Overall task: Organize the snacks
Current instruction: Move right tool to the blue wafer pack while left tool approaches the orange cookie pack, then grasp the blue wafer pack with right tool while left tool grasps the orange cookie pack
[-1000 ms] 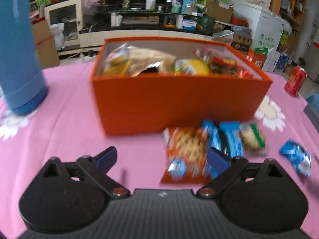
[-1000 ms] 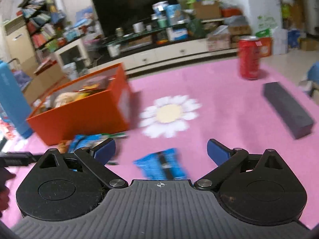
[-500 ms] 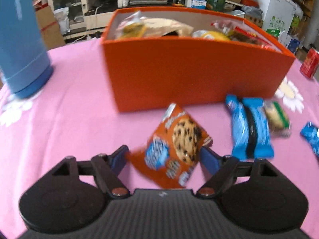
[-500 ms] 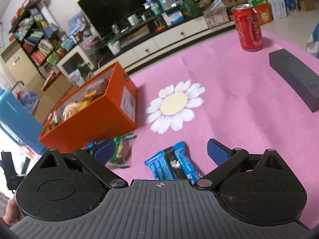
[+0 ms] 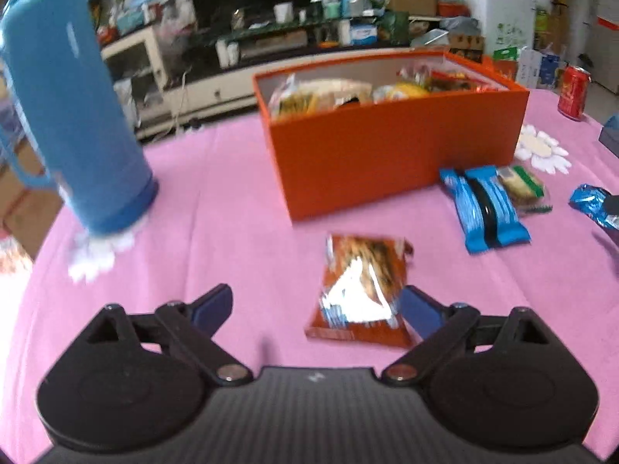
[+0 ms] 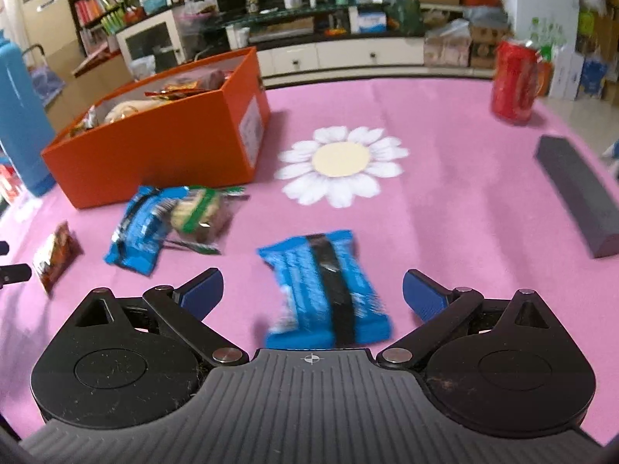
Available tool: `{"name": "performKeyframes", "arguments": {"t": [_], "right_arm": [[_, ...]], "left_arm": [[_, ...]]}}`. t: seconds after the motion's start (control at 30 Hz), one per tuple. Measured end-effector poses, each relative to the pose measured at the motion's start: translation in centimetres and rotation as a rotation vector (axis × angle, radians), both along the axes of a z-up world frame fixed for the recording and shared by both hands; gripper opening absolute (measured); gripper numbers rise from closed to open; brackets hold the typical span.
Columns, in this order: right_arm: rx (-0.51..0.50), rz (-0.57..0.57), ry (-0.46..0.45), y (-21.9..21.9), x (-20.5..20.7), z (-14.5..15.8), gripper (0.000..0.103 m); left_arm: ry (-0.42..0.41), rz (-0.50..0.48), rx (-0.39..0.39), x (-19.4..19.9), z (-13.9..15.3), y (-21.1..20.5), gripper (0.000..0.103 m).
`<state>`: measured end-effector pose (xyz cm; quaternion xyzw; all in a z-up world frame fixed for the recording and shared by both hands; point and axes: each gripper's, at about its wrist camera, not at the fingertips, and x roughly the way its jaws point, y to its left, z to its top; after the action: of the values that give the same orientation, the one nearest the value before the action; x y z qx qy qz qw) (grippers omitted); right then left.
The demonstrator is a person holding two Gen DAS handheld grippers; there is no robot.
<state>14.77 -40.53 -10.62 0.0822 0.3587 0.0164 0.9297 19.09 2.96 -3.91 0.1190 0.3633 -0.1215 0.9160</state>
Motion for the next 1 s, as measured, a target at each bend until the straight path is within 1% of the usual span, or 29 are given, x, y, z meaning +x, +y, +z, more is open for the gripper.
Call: {"name": "performKeyframes", "arguments": {"t": [0.07,0.13,0.2,0.3,0.33,0.43,0.47,0.63,0.67,0.7,0.73,0.77,0.8,0.83,0.9,0.97,1.0], "right_arm": [[-0.011,0.005,0.010,0.4,0.8,-0.3,0.088],[-0.038,0.012,0.015,0.8,1.1,-0.6,0.087],[-0.052,0.020,0.033,1.1,1.3,-1.1,0.087],[-0.062,0.025,0.067,1.2,1.7,-2.1,0.087],[-0.082,0.027,0.060,1.4,1.7,-2.2,0.088],[-0.105,0.028,0.059,1.6,2.0,-2.3,0.089],[-0.108,0.027,0.058,1.7,2.1,-2.3,0.089],[-0.126,0.027,0.052,1.9,2.1,-2.4,0.088],[-0.137,0.029,0.053,2.0,2.1,-2.4,0.083],[-0.153,0.029,0.050,2.1,2.0,-2.3,0.069],[-0.154,0.033,0.037,2.1,1.9,-2.2,0.056],[-0.157,0.028,0.027,2.1,1.7,-1.9,0.033],[-0.145,0.026,0.028,2.0,1.6,-1.6,0.033],[-0.123,0.022,0.029,1.8,1.5,-1.4,0.033],[-0.106,0.026,0.019,1.7,1.2,-0.9,0.033],[-0.088,0.018,-0.011,1.6,0.6,0.0,0.033],[-0.060,0.014,-0.026,1.4,0.4,0.5,0.033]], "left_arm": [[0.018,-0.043,-0.016,1.8,-0.3,-0.3,0.095],[0.037,-0.058,-0.015,3.5,-1.0,-0.8,0.095],[0.070,-0.048,-0.020,4.8,-1.8,-1.2,0.095],[0.098,-0.080,-0.099,4.8,-2.2,-1.1,0.095],[0.102,-0.092,-0.103,4.8,-2.3,-1.4,0.095],[0.102,-0.090,-0.036,4.8,-3.2,-2.8,0.095],[0.110,-0.085,-0.027,4.9,-3.5,-3.1,0.095],[0.138,-0.059,-0.076,5.1,-3.9,-2.9,0.095],[0.135,-0.058,-0.076,5.1,-3.9,-2.8,0.094],[0.132,-0.056,-0.073,5.1,-3.9,-2.9,0.092],[0.131,-0.055,-0.084,5.1,-3.9,-2.8,0.082],[0.134,-0.061,-0.098,5.0,-3.6,-2.7,0.062],[0.138,-0.062,-0.106,4.9,-3.3,-2.6,0.053],[0.149,-0.055,-0.103,5.0,-3.1,-2.6,0.051],[0.177,-0.031,-0.133,4.9,-2.8,-2.2,0.050],[0.186,-0.021,-0.137,4.6,-2.4,-2.1,0.050],[0.179,-0.017,-0.135,4.2,-2.0,-2.1,0.050]]}}
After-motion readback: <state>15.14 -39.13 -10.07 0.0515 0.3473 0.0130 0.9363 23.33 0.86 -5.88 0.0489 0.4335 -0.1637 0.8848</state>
